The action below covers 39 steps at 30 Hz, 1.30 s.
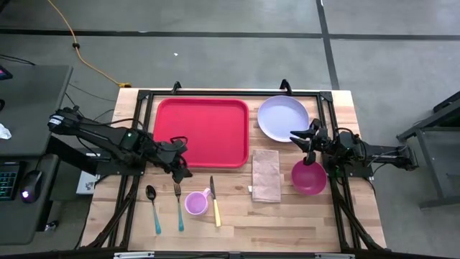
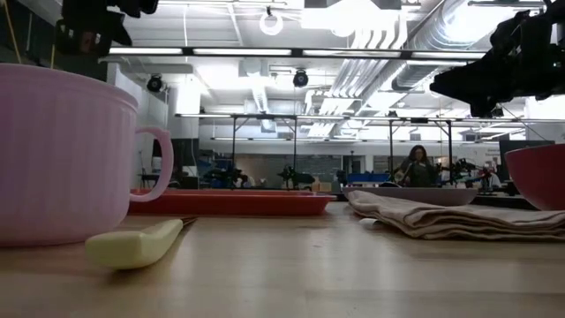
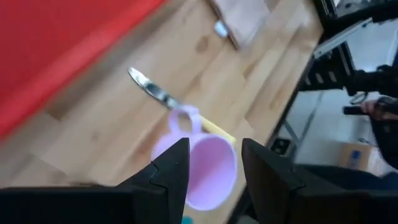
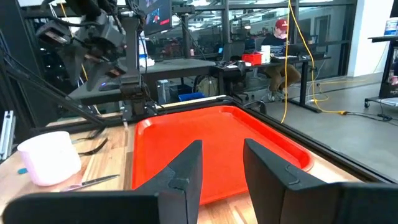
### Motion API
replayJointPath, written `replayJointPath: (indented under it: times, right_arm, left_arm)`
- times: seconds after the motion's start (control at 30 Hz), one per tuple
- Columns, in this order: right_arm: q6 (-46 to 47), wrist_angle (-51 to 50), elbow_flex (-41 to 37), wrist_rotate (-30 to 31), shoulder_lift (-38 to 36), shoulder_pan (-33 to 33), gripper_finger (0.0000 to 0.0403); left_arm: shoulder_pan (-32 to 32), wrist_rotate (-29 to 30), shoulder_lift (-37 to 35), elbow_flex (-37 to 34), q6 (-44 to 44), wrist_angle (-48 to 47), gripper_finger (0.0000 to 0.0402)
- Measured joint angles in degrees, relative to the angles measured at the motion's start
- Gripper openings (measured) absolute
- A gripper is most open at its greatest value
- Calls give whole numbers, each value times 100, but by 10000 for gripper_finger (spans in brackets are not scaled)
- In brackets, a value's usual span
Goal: Set up tray
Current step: Put the pink mug at the top left of the red tray
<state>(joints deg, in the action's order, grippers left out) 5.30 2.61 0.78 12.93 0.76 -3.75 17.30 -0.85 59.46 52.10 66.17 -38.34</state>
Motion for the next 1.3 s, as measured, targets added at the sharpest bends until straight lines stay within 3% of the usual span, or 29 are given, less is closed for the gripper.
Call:
replayJointPath:
  times: [0.1, 0.23, 0.7, 1.07, 1.3]
  right_arm:
    - [-19, 0, 0, 0, 13, -1, 94]
    - [-44, 0, -2, 27, 46, -1, 94]
    - [-291, 68, -7, 595, 93, -2, 94]
    - [-296, 66, -7, 602, 116, -1, 94]
    - [-417, 64, -9, 584, 121, 0, 94]
  left_arm:
    - [40, -418, 156, -5, 326, -76, 179]
    - [233, -497, 382, -2, 776, -77, 179]
    - [1103, 341, 1026, 16, 2235, 0, 179]
    - [1123, 650, 1599, 358, 2562, -955, 179]
    - [1123, 628, 1823, 358, 2568, -978, 179]
